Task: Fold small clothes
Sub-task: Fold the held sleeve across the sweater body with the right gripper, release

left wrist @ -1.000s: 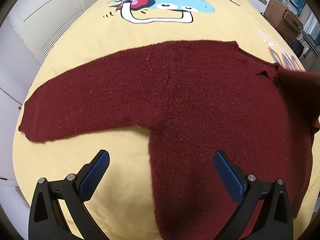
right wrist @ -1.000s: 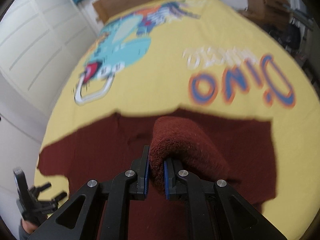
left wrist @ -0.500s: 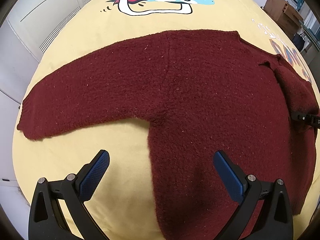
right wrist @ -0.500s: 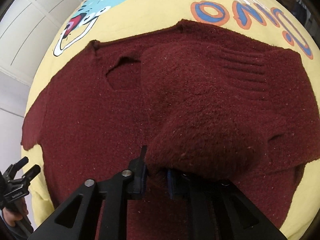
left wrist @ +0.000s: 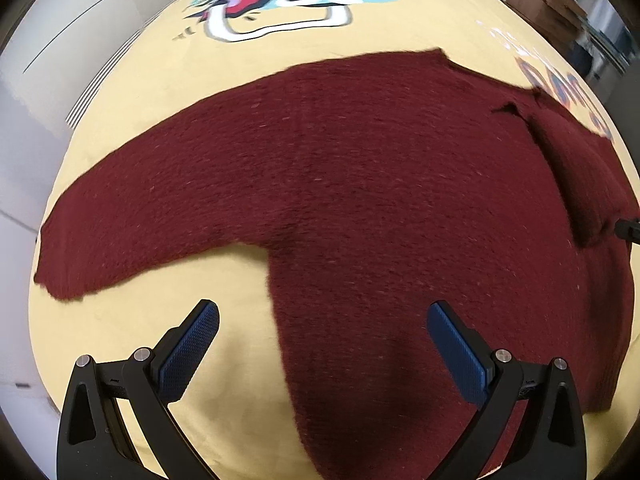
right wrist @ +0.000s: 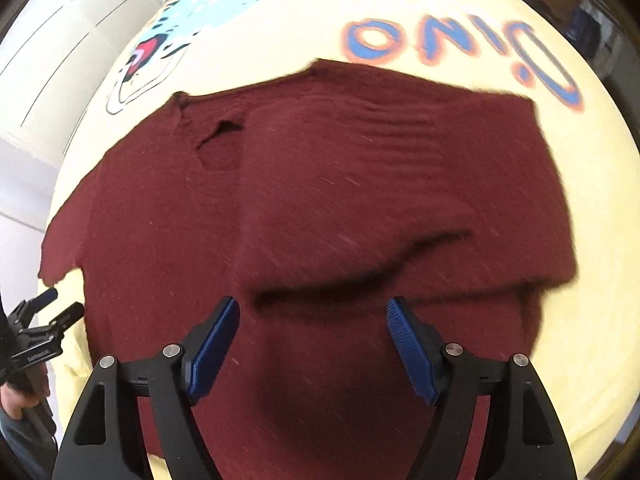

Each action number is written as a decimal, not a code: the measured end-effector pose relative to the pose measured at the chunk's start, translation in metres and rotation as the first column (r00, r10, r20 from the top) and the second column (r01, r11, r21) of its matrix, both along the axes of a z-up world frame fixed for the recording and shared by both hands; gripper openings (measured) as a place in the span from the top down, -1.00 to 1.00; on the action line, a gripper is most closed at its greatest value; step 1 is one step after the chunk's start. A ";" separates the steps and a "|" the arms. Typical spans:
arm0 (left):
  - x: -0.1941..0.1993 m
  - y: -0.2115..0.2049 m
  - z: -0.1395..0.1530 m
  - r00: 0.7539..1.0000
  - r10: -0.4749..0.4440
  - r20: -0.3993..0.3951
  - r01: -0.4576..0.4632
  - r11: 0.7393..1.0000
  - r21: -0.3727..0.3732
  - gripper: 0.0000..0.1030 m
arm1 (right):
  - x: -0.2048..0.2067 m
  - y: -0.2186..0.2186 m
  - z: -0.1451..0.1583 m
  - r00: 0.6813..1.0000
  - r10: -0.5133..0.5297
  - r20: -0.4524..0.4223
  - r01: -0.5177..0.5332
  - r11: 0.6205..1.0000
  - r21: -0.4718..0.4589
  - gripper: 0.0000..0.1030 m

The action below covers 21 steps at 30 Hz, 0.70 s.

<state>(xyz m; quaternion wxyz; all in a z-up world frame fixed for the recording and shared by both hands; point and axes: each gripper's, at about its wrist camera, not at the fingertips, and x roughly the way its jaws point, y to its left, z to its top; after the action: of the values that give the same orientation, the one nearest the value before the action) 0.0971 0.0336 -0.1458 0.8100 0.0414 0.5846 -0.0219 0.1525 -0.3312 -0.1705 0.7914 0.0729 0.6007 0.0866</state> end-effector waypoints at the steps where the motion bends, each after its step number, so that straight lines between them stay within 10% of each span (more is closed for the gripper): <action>1: 0.001 -0.006 0.000 1.000 -0.020 -0.001 0.020 1.000 -0.005 -0.98 | -0.006 -0.007 -0.002 1.000 -0.011 0.002 0.011 0.999 -0.037 -0.50; 10: 0.027 -0.101 0.020 0.969 -0.242 0.054 0.244 0.968 -0.053 -0.98 | -0.036 -0.064 -0.013 0.992 -0.124 -0.017 0.123 0.991 -0.056 -0.51; 21: 0.048 -0.257 0.016 0.814 -0.579 0.045 0.576 0.815 0.066 -0.98 | -0.051 -0.105 -0.022 0.980 -0.198 -0.035 0.197 0.980 -0.016 -0.51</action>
<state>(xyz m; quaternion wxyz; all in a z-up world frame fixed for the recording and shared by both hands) 0.1447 -0.2231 -0.1295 0.7818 0.2374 0.5191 -0.2510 0.1010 -0.4359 -0.1930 0.7856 0.1288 0.6052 0.0027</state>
